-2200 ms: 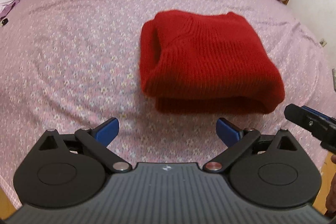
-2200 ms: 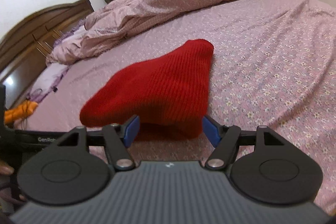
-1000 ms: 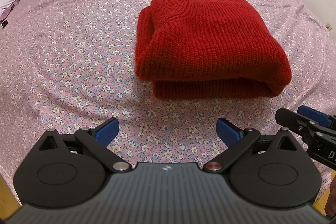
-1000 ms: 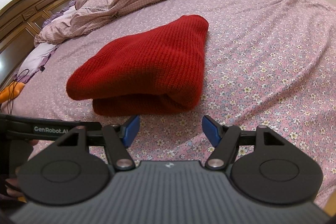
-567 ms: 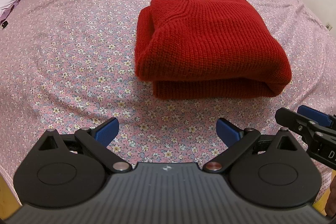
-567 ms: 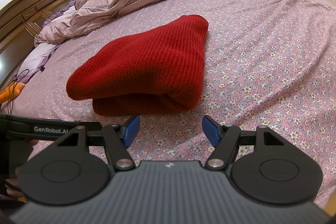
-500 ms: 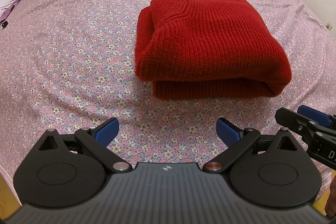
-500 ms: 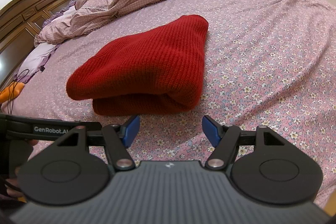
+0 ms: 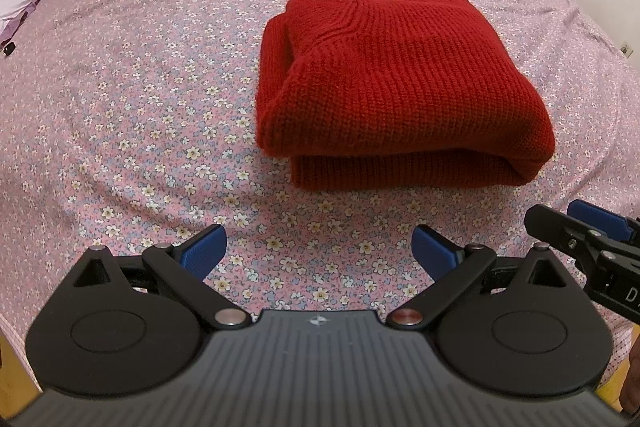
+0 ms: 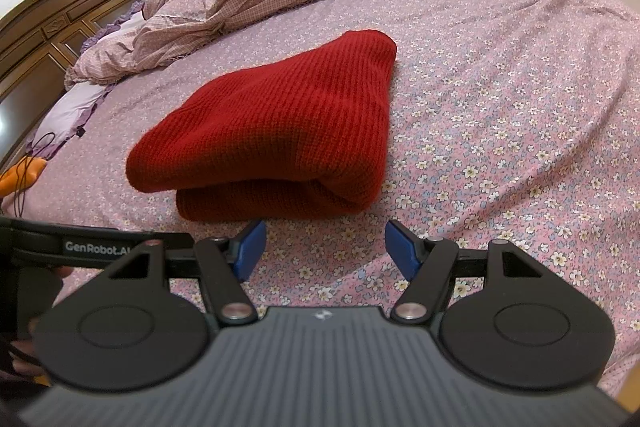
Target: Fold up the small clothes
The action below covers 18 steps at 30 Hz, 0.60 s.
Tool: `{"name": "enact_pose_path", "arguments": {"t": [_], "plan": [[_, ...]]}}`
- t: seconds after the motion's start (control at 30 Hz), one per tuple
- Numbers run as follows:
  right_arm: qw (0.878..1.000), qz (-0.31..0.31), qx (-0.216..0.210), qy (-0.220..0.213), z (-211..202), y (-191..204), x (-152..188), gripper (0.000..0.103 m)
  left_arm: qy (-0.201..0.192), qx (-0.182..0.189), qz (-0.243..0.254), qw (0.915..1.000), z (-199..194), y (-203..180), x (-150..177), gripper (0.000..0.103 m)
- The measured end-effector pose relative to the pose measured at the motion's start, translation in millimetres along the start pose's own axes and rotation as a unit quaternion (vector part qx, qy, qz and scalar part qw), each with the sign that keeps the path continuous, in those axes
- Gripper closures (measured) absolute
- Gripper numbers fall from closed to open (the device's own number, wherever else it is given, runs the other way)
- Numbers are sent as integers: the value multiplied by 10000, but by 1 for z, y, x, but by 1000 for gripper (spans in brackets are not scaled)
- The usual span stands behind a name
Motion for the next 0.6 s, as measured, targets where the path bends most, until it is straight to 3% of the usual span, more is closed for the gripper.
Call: {"name": "enact_pose_path", "arguments": {"t": [0.6], "plan": [[10000, 2, 2, 2, 0, 0, 0, 34, -85, 15, 63, 9999, -3, -5, 0, 2]]}}
Point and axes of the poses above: each gripper's, at about its wrist camera, not at the fingertips, and z roughly the way its jaws point, y to its left, x to its underside, the point moved 3 cm from there along z, roughly the way its jaws point, and after that the axes turned 2 degrees about y, right-handed, at the moved point
